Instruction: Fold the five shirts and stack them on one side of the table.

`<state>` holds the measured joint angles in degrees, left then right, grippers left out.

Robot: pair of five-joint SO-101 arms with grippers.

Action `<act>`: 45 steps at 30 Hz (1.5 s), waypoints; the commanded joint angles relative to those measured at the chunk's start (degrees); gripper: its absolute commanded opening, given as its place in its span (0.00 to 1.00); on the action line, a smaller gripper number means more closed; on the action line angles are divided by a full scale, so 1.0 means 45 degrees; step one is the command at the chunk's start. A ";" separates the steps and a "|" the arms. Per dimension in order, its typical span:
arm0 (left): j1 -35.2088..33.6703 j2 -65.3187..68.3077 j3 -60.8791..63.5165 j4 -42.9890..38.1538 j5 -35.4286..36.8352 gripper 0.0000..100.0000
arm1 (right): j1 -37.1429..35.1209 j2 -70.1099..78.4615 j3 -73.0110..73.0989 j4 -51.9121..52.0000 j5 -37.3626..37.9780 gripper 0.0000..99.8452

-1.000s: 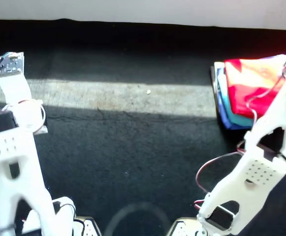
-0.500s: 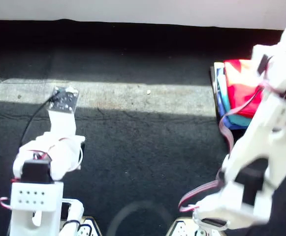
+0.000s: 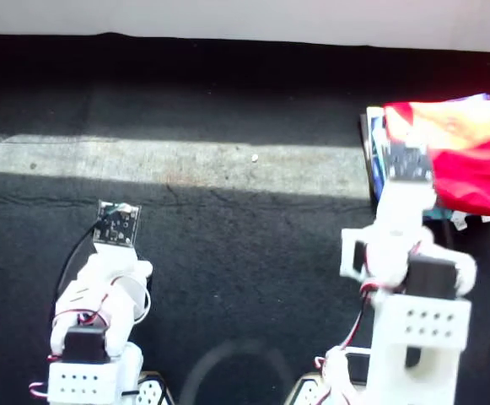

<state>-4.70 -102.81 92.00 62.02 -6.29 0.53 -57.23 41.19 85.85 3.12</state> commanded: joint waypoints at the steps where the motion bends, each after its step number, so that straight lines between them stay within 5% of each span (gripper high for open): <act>1: -0.0127 -0.0186 0.0068 0.0684 -0.0059 0.01 | 0.0068 -0.2882 0.2999 -0.1026 -0.1114 0.01; 11: -0.0049 -0.0127 0.0459 0.3184 -0.0059 0.01 | 0.0068 -1.0911 0.9856 -0.1084 -0.1133 0.01; 23: -0.0127 -0.0107 0.1123 0.3087 -0.0059 0.01 | 0.0107 -1.0579 1.3939 -0.3292 -0.1192 0.01; 45: -0.0127 -0.0127 0.1123 0.3106 -0.0059 0.01 | 0.0889 -1.0637 1.3783 -0.3175 -0.1172 0.01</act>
<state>-4.70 -103.08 96.13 75.65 -6.29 3.78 -104.53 95.87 72.22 -1.89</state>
